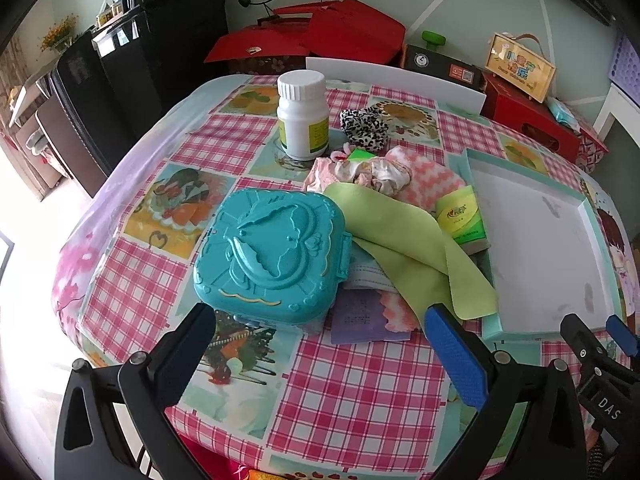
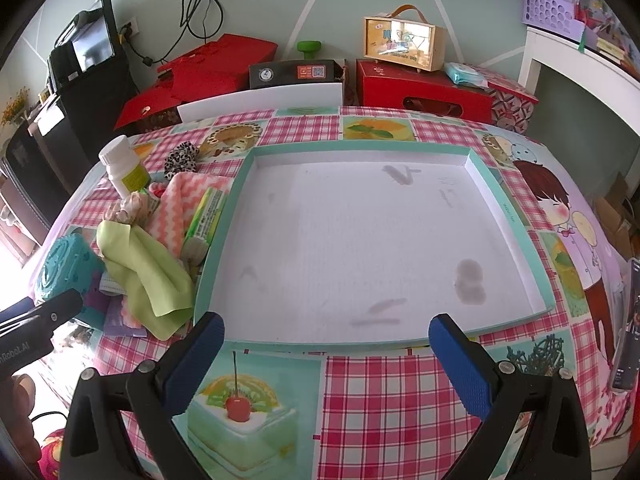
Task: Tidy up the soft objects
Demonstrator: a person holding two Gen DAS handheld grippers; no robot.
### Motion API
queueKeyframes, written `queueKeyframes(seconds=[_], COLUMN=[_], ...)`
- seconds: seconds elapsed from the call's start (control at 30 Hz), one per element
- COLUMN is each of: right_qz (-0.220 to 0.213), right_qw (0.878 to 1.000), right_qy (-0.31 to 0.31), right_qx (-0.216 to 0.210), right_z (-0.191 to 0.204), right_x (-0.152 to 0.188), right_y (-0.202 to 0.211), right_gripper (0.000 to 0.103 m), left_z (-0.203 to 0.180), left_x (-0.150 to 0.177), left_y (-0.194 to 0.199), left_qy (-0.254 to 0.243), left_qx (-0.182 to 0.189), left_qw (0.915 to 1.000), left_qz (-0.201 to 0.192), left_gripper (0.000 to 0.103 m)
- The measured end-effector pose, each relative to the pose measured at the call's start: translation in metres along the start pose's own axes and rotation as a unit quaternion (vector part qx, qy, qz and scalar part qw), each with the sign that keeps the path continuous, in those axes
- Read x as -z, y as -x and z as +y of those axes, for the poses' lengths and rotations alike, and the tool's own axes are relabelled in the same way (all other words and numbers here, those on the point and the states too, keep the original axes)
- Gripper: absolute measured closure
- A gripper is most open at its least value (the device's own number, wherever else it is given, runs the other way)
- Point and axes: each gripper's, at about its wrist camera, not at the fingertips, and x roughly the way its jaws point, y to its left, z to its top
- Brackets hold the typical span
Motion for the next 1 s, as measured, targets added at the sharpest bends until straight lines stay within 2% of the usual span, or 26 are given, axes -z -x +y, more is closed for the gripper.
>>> queueKeyframes(seconds=[0.73,1.0], right_qz=[0.001,0.001], right_qw=[1.000,1.000], right_qy=[0.001,0.000], right_qx=[0.001,0.001], right_z=[0.0011,0.0015], right_x=[0.0000,0.0000], right_y=[-0.0003,-0.0004], right_gripper=[0.000,0.000], left_z=[0.0066,0.0076], left_x=[-0.0044,-0.0065], left_y=[-0.0029,0.0035], left_qy=[0.018,0.021], left_qx=[0.024,0.044], left_qw=[0.9996,0.9986], left_qz=[0.001,-0.021], left_gripper=[0.000,0.000])
